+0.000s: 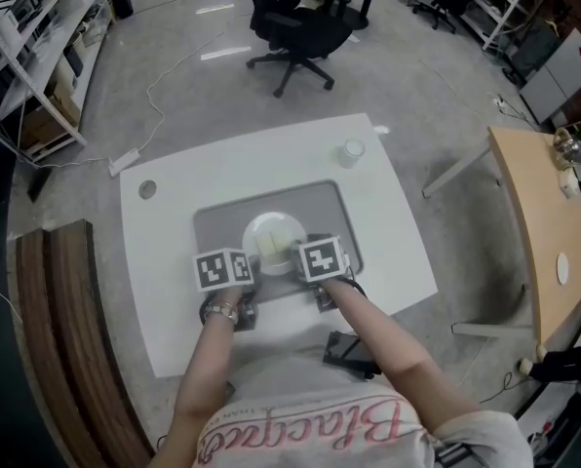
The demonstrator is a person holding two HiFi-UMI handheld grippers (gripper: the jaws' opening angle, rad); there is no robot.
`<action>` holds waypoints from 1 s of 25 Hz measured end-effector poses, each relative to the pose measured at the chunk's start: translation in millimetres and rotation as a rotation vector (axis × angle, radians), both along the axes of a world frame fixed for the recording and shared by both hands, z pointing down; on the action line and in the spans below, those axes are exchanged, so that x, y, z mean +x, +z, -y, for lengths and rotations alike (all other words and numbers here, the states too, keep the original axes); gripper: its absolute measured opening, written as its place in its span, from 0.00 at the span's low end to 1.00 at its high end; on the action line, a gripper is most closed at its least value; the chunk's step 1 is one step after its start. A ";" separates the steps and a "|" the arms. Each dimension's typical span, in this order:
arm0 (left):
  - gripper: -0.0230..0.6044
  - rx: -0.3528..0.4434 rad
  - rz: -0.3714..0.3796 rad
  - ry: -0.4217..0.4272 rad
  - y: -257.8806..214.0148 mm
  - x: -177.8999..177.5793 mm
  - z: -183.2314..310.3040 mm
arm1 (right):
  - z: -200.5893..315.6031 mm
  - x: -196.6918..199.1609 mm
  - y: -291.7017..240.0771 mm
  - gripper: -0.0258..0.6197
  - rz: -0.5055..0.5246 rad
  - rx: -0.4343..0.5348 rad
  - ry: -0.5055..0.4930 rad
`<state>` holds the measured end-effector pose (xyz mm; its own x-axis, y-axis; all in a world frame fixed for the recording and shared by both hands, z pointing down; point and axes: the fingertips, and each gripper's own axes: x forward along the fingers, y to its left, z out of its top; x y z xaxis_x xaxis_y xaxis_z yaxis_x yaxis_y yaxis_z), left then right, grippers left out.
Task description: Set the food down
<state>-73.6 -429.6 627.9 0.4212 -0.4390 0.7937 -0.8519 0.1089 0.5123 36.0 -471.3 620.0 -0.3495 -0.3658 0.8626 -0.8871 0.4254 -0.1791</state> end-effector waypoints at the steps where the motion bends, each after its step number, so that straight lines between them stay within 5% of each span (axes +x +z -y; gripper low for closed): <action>1: 0.20 0.009 0.020 0.005 -1.0 -1.6 0.2 | -0.1 2.4 0.5 0.27 -0.006 0.003 0.007; 7: 0.39 0.095 0.100 -0.018 -15.1 -20.4 6.8 | 4.2 21.3 -11.7 0.30 0.008 0.075 0.054; 9: 0.40 0.133 0.131 -0.038 -24.9 -28.1 6.4 | 5.8 26.0 -27.2 0.23 0.037 0.128 0.069; 11: 0.36 0.188 0.169 -0.060 -39.1 -35.8 4.5 | 7.8 28.0 -48.1 0.04 0.083 0.202 0.072; 13: 0.31 0.260 0.214 -0.080 -56.9 -42.4 1.7 | 5.4 25.2 -70.2 0.04 0.149 0.263 0.050; 17: 0.03 0.422 0.288 -0.074 -98.4 -45.2 -4.4 | -9.4 19.1 -118.7 0.04 0.238 0.373 -0.006; 21: 0.03 0.558 0.248 -0.037 -133.8 -34.4 -10.6 | -26.5 14.5 -157.2 0.04 0.291 0.479 -0.047; 25: 0.03 0.676 0.308 -0.010 -166.5 -32.8 -16.3 | -40.3 16.5 -175.9 0.04 0.318 0.525 -0.044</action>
<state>-106.4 -413.2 461.4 0.2165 -0.8762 0.4305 -0.9685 -0.1371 0.2081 52.5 -431.0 444.1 -0.5848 -0.6925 0.4224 -0.8041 0.5637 -0.1891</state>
